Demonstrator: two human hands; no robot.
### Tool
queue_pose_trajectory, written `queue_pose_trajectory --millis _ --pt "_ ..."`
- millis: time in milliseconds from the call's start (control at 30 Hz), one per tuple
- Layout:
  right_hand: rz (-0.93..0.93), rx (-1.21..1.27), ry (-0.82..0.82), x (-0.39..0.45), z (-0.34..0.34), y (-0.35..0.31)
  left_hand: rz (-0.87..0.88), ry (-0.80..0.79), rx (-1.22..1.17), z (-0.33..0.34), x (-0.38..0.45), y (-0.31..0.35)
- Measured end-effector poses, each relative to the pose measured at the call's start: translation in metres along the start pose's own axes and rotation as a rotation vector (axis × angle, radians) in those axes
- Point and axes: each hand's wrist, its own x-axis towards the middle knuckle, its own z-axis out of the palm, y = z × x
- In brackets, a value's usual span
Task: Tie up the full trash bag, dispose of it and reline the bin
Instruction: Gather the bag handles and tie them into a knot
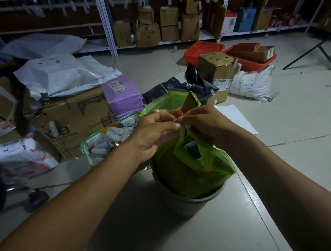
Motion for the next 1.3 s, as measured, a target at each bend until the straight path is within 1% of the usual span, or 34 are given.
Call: queue_pose_trajectory --millis 100,233,333,433,500,600,733,767,800,900,1133,1200,1300 --pt "0.027 0.180 -0.086 -0.003 -0.005 -0.002 -0.027 -0.008 -0.009 -0.003 -0.001 0.001" --pt "0.014 0.122 -0.112 -0.005 -0.007 -0.001 -0.028 -0.020 0.013 -0.003 -0.002 0.002" --pt "-0.008 0.061 -0.134 -0.006 -0.006 -0.001 -0.036 -0.027 -0.035 0.000 0.000 0.003" --pt "-0.012 0.105 -0.166 -0.007 -0.008 0.000 -0.053 -0.019 -0.051 0.000 0.000 0.004" --pt "0.001 0.146 -0.148 -0.007 -0.008 0.001 -0.053 -0.007 -0.006 0.000 -0.001 0.003" --pt "0.021 0.208 -0.140 -0.006 -0.007 0.001 0.037 0.068 0.227 -0.007 -0.001 0.001" --pt "0.045 0.198 -0.174 -0.004 -0.008 0.002 0.205 -0.027 0.726 -0.014 0.000 0.002" --pt "0.040 0.196 -0.163 -0.003 -0.008 0.003 0.263 -0.025 0.828 -0.015 0.001 0.003" --pt "0.032 0.188 -0.143 -0.002 -0.007 0.004 0.307 -0.010 0.871 -0.014 0.002 0.003" --pt "-0.001 0.020 -0.089 0.000 -0.006 0.007 0.315 0.063 0.796 -0.013 0.004 0.003" --pt "-0.134 -0.292 -0.013 0.002 0.002 0.010 0.227 0.097 0.627 -0.013 0.004 0.004" --pt "-0.128 -0.320 -0.012 0.003 0.000 0.011 0.219 0.096 0.583 -0.015 0.005 0.004" --pt "-0.086 -0.268 -0.011 0.004 -0.005 0.011 0.202 0.116 0.571 -0.020 0.008 0.003"
